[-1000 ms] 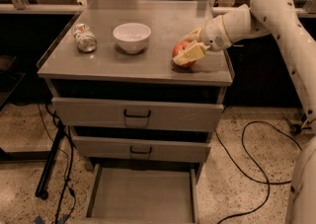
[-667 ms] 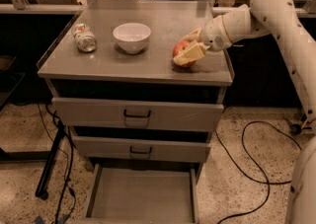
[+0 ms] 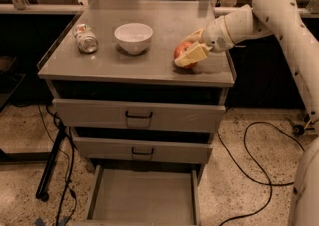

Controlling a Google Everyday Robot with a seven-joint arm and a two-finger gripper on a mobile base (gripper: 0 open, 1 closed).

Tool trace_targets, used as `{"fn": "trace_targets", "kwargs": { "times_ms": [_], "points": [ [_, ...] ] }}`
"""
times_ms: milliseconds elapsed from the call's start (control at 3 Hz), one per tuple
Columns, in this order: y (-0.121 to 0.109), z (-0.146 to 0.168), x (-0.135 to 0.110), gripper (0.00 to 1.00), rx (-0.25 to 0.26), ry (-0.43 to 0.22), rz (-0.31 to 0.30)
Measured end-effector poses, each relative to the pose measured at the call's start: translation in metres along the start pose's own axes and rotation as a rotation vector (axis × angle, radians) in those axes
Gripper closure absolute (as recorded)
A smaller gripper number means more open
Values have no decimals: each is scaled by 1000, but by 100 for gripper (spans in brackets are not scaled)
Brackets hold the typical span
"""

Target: Pick apple from bottom drawer and place on counter

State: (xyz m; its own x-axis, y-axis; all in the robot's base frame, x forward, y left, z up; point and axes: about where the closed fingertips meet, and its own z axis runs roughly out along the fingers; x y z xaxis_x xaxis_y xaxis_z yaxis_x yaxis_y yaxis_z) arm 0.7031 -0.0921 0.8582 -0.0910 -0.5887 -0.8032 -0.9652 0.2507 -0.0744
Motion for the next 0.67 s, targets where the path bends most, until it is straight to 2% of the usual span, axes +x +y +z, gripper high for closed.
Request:
{"fn": "trace_targets", "kwargs": {
  "times_ms": [333, 667],
  "points": [
    [0, 0, 0, 0, 0, 0, 0],
    [0, 0, 0, 0, 0, 0, 0]
  ]
}}
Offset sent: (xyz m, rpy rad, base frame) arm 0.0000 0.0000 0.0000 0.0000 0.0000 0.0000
